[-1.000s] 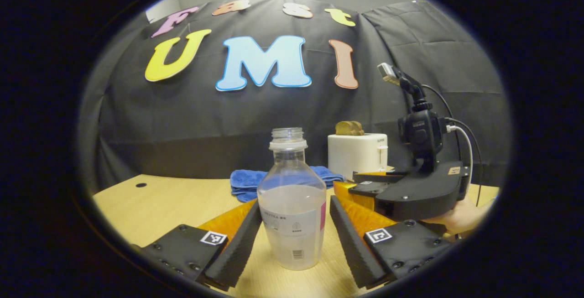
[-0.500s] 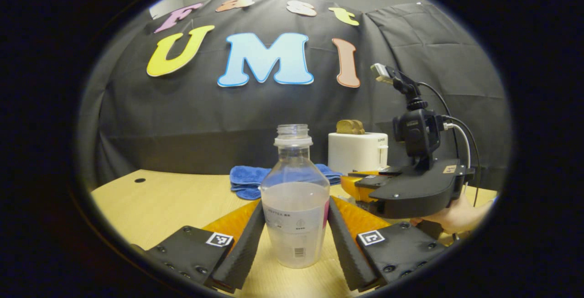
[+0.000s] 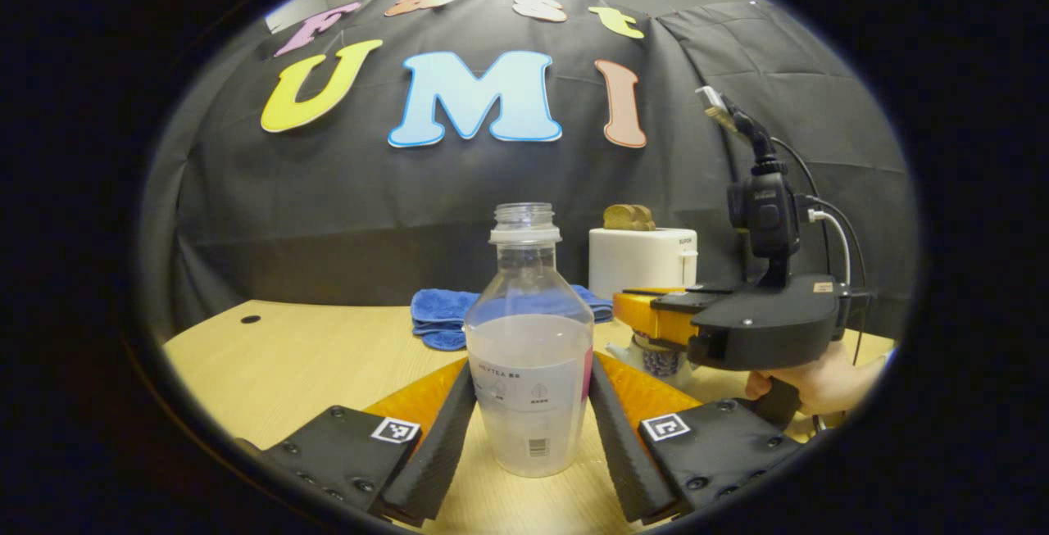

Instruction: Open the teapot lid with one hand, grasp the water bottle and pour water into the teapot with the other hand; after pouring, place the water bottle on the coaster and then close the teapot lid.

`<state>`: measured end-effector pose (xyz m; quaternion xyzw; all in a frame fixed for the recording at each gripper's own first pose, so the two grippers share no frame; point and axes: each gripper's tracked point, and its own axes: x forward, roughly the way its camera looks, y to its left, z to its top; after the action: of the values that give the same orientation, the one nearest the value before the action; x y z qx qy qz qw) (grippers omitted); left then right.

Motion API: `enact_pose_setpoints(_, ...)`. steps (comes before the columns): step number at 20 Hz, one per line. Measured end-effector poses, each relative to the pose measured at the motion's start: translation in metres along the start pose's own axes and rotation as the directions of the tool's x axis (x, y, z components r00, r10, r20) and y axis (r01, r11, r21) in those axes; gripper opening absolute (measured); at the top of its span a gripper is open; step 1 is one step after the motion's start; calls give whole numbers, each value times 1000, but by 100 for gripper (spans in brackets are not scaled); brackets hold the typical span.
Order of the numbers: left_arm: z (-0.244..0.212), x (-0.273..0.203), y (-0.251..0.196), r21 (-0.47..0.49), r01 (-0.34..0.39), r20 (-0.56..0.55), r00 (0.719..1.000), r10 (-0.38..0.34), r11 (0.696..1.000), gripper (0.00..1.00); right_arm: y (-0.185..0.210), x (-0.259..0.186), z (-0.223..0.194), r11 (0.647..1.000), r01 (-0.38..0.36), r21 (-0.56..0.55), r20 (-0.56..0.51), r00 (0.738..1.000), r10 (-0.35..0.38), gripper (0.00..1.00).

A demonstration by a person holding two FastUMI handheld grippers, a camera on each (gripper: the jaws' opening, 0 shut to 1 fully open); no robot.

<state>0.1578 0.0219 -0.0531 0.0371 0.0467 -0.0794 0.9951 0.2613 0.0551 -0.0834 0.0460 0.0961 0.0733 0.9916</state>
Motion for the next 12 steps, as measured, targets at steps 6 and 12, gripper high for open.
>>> enact_pose_setpoints(6,-1,-1,-1,5,18,-21,1000,-18,1000,88,4,-19,32,999,-11,-46,57,998,13,10)
enact_pose_setpoints(12,5,10,4,152,23,-113,994,-6,988,86,-27,-64,66,1000,-15,-17,73,997,16,10)
